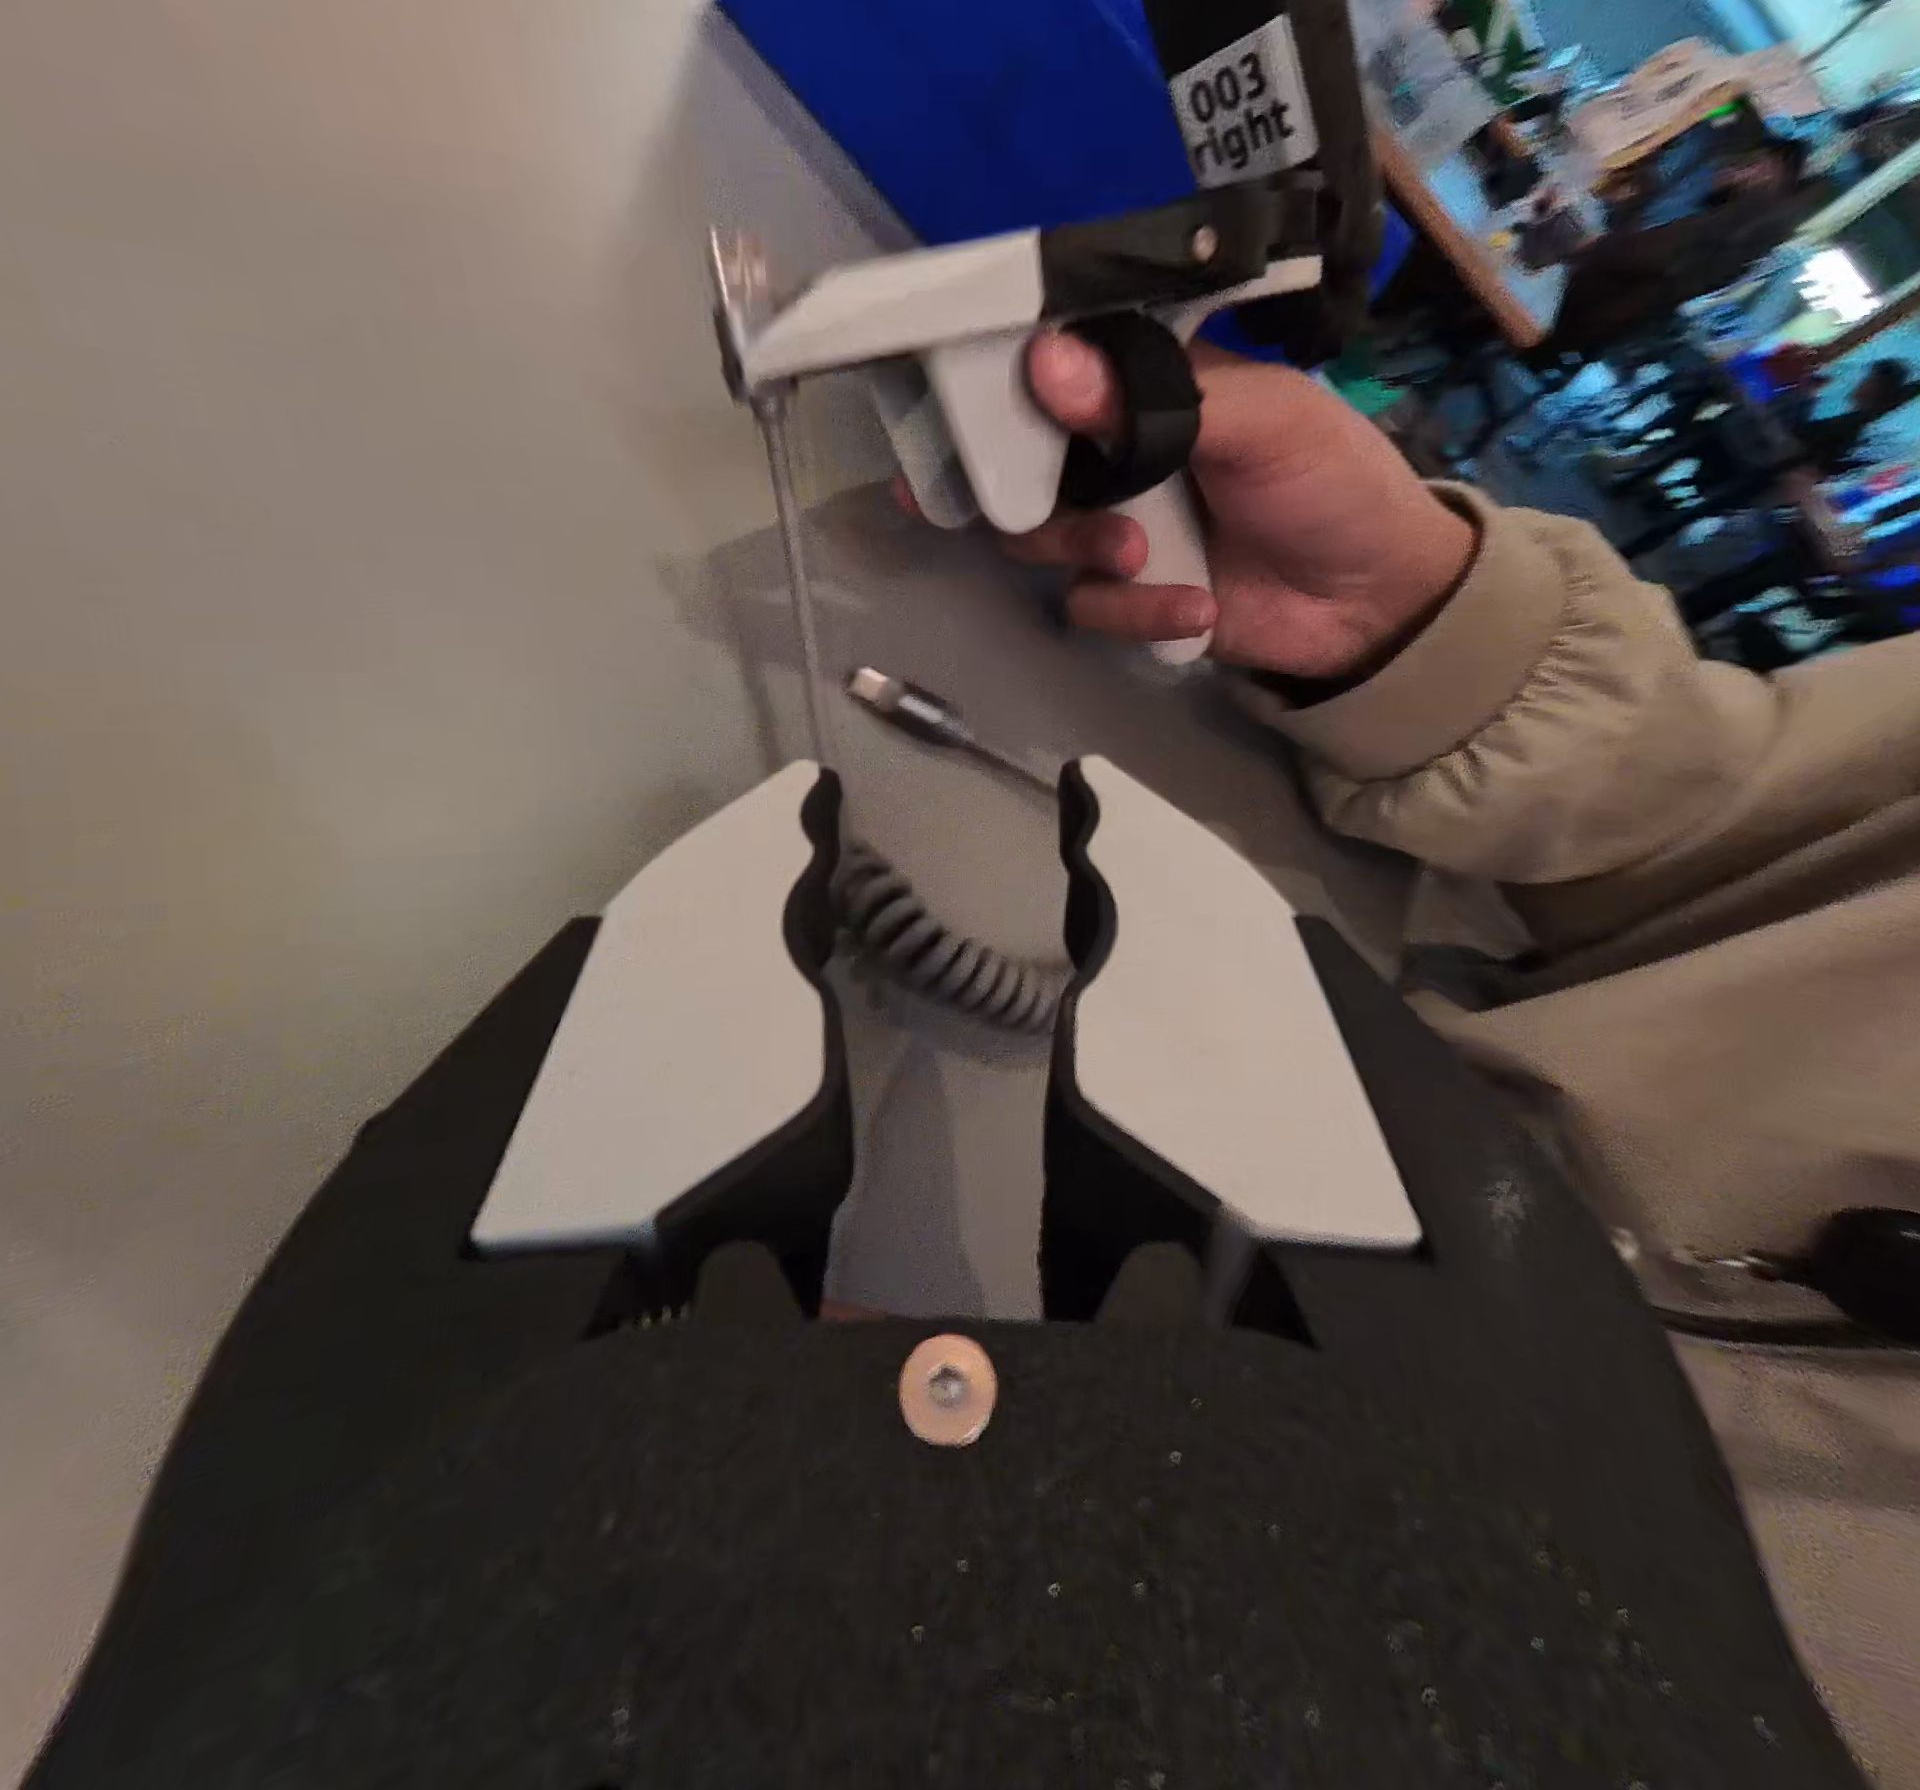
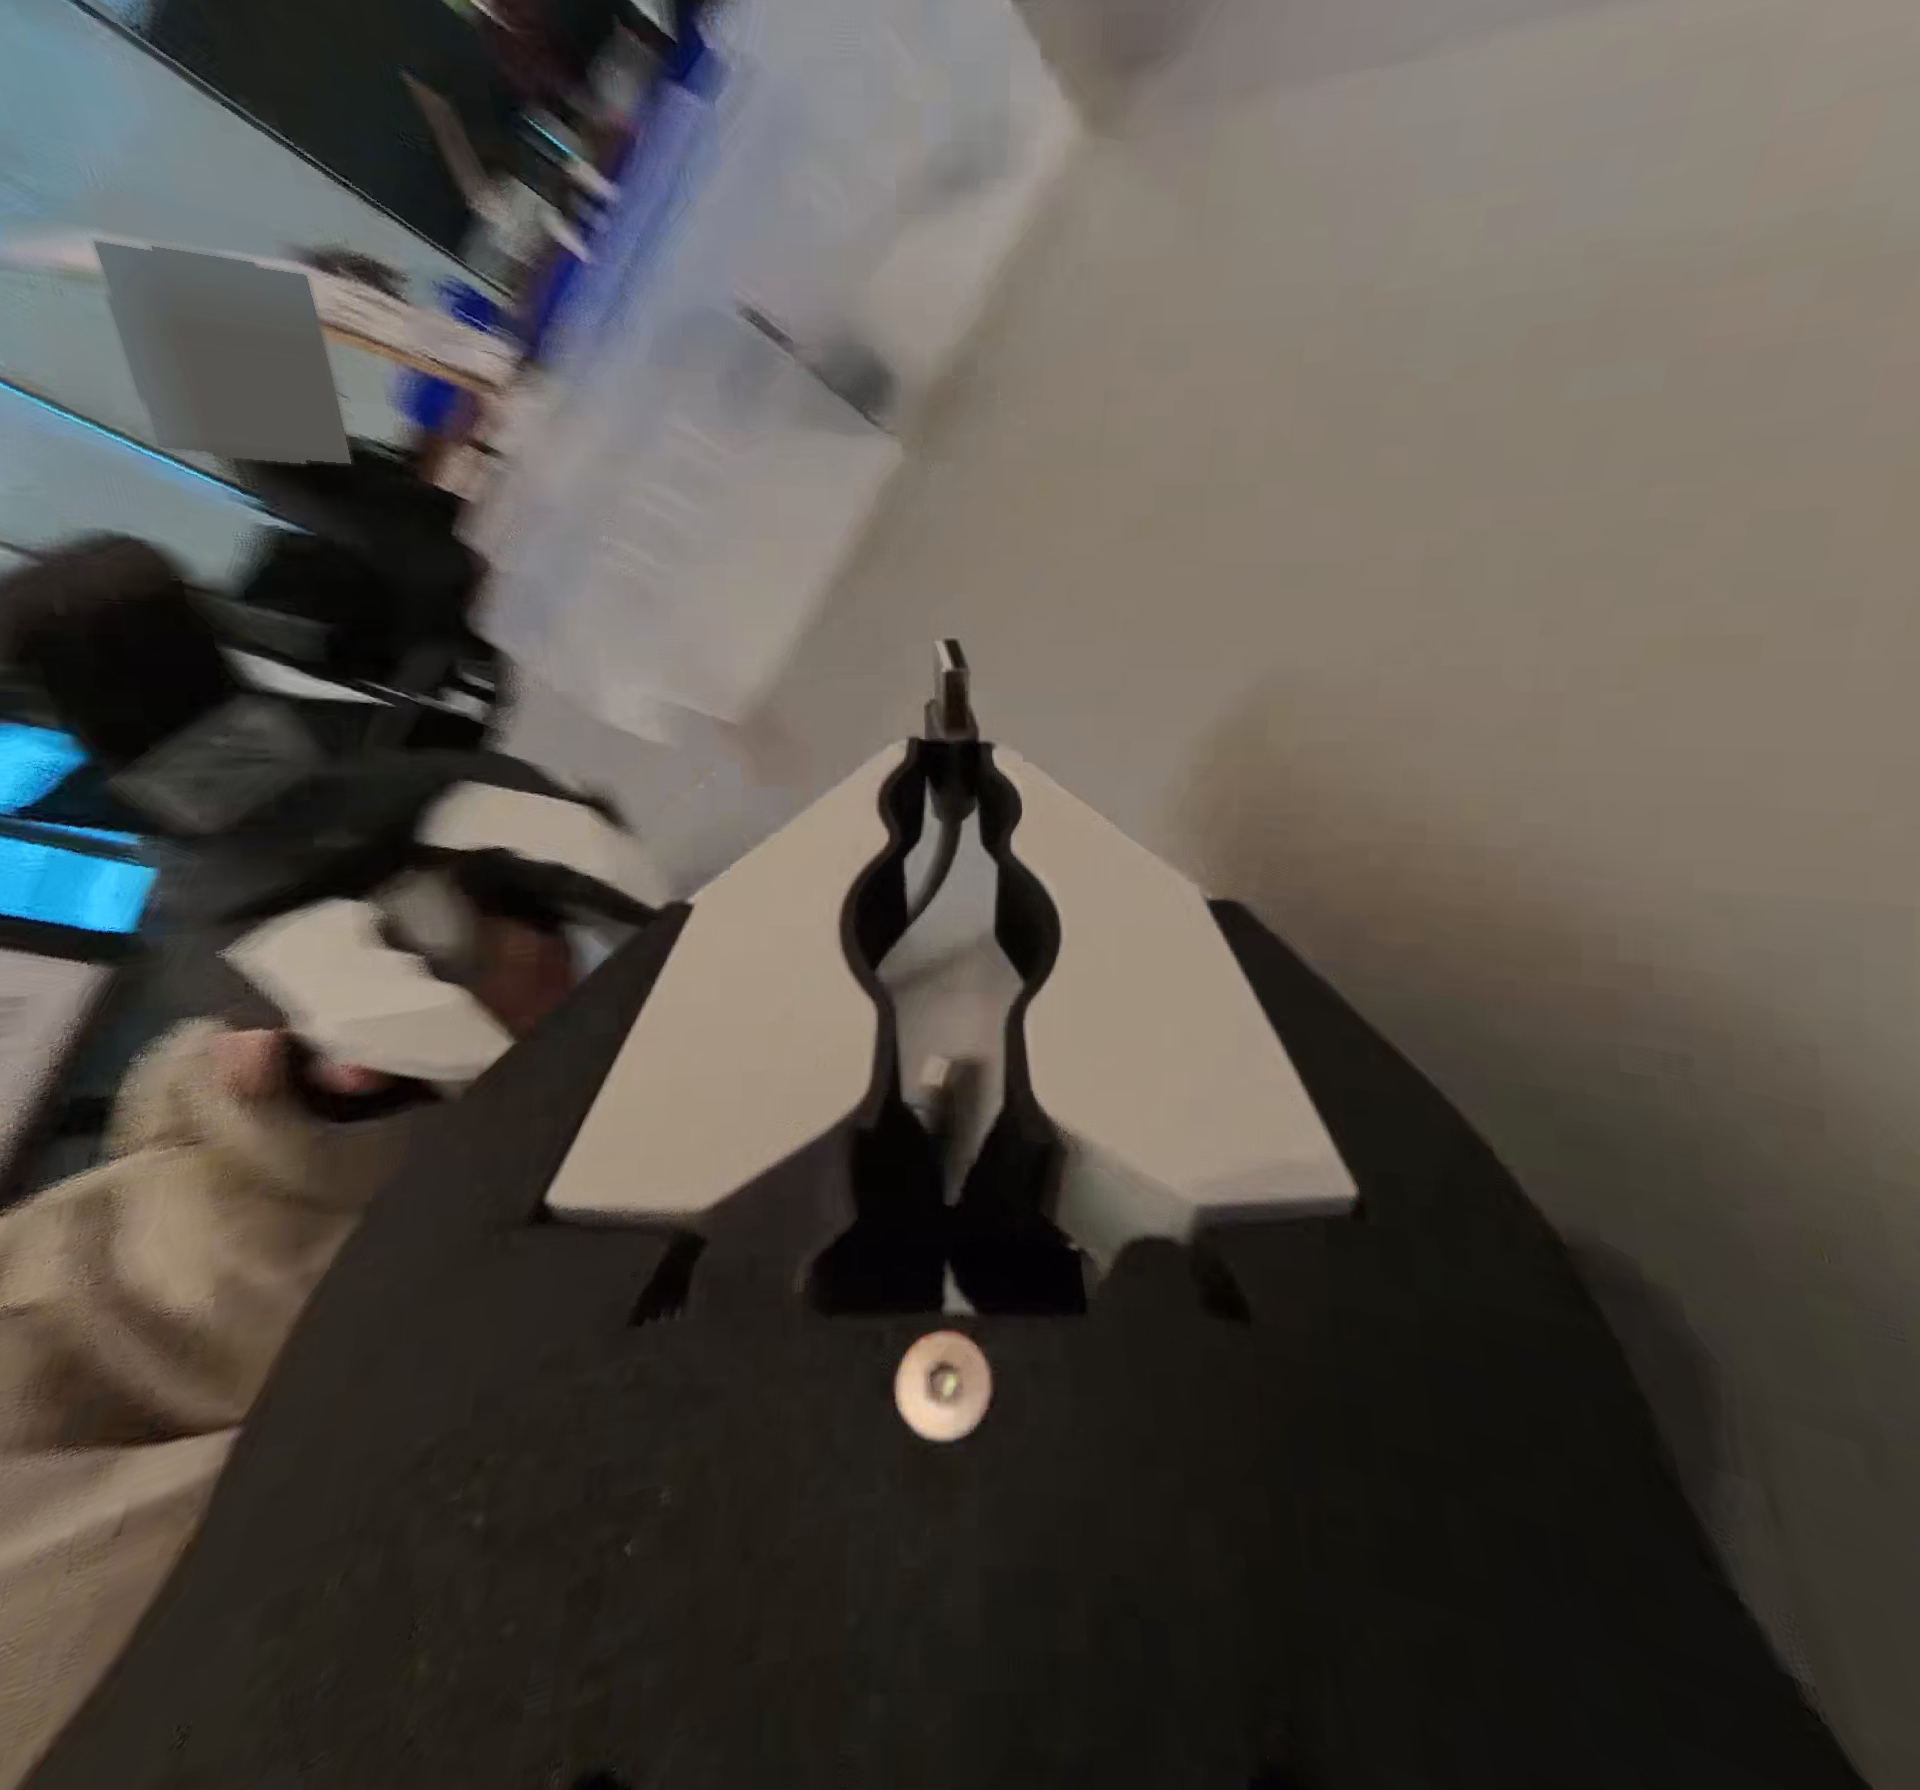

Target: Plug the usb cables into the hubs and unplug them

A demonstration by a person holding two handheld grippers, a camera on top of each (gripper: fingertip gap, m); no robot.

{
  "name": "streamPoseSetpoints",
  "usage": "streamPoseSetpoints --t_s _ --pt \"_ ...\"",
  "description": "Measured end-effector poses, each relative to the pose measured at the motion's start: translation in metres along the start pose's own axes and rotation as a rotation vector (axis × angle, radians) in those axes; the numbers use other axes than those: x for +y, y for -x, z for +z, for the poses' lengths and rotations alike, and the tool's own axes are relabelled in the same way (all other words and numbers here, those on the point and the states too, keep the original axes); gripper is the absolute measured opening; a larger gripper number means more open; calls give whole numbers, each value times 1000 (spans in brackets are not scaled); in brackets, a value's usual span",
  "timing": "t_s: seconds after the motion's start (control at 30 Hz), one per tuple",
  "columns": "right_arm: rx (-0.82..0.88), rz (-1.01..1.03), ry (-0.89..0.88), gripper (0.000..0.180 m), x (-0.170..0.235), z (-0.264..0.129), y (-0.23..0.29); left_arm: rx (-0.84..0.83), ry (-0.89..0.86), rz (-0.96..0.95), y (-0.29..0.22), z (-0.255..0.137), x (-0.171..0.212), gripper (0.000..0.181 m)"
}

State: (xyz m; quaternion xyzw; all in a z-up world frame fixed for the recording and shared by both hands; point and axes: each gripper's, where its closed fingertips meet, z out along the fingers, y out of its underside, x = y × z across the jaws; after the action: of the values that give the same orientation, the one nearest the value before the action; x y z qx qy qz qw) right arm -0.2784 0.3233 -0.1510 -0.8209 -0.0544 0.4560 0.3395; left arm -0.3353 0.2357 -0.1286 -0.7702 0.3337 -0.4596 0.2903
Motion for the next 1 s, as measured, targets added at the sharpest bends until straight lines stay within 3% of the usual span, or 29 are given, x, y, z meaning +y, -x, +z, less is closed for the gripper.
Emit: streamPoseSetpoints --t_s 0.2,0.33,0.57,0.73,0.9,1.0 --pt "348 -280 132 10 6 12 -42 -67 -53 23 5 -18 2 29" --pt "422 -352 115 25 -1 11 -48 -50 -30 44 -2 -24 10 29" --pt "356 -405 66 32 -4 -4 -28 -99 -52 64 -3 -53 5 29" --pt "210 -449 -20 33 3 -31 18 -216 -39 145 13 -99 -24 35" --pt "156 -465 -85 31 19 -52 31 -421 108 367 78 -158 -75 46" --pt "74 -425 -102 31 15 -54 39 -510 292 567 136 -179 -109 50"
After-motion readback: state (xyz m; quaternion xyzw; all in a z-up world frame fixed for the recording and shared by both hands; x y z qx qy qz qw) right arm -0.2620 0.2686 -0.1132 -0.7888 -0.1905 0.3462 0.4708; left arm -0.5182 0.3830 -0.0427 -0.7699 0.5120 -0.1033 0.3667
